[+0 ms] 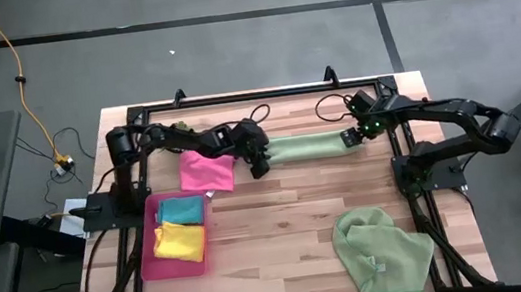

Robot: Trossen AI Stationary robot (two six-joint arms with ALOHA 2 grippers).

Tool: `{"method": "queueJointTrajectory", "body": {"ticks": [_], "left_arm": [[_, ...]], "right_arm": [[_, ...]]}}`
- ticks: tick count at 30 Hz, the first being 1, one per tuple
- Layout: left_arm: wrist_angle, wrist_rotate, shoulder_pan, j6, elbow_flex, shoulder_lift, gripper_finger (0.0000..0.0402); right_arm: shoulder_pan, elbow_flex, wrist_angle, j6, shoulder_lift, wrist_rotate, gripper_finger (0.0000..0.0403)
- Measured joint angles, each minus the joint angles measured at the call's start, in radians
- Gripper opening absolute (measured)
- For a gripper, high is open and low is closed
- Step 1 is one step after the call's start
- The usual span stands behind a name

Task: Fold microfiber towels
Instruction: Fold the top green microfiber towel

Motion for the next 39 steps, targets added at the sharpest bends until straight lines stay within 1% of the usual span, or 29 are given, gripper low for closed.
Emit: {"method": "queueJointTrajectory", "body": {"ticks": [5,8,10,12,17,19,21,23,28,32,39], "left_arm": [[-0.034,-0.002,-0.014,0.000,0.070,0.039,0.0131],[-0.041,-0.003,-0.018,0.000,0.081,0.040,0.0131],[-0.047,-0.004,-0.018,0.000,0.089,0.035,0.0131],[-0.052,-0.011,-0.011,0.012,0.108,0.034,0.0131],[-0.137,-0.009,0.006,0.060,0.148,0.033,0.0131],[-0.143,-0.009,0.007,0.060,0.150,0.033,0.0131],[-0.143,0.000,0.008,0.059,0.150,0.033,0.0131],[-0.143,0.012,0.009,0.055,0.150,0.033,0.0131],[-0.192,0.013,0.019,0.035,0.153,-0.003,0.0131],[-0.269,0.014,0.025,0.045,0.153,-0.032,0.0131],[-0.338,0.013,0.030,0.053,0.152,-0.035,0.0131]], "right_arm": [[-0.032,0.036,-0.062,-0.023,-0.070,0.005,0.0222],[-0.066,0.052,-0.111,-0.026,-0.108,-0.041,0.0222],[-0.088,0.053,-0.160,-0.028,-0.127,-0.046,0.0222],[-0.112,0.053,-0.179,-0.011,-0.139,-0.041,0.0222],[-0.161,0.054,-0.179,0.043,-0.174,-0.050,0.0222],[-0.170,0.054,-0.174,0.063,-0.188,-0.082,0.0222],[-0.169,0.054,-0.166,0.086,-0.190,-0.138,0.0222],[-0.160,0.054,-0.178,0.090,-0.178,-0.170,0.0222],[-0.148,0.040,-0.173,0.082,-0.118,-0.122,0.0222],[-0.148,0.029,-0.109,0.081,-0.059,-0.139,0.0222],[-0.140,0.026,-0.096,0.055,0.064,-0.139,0.0222]]}}
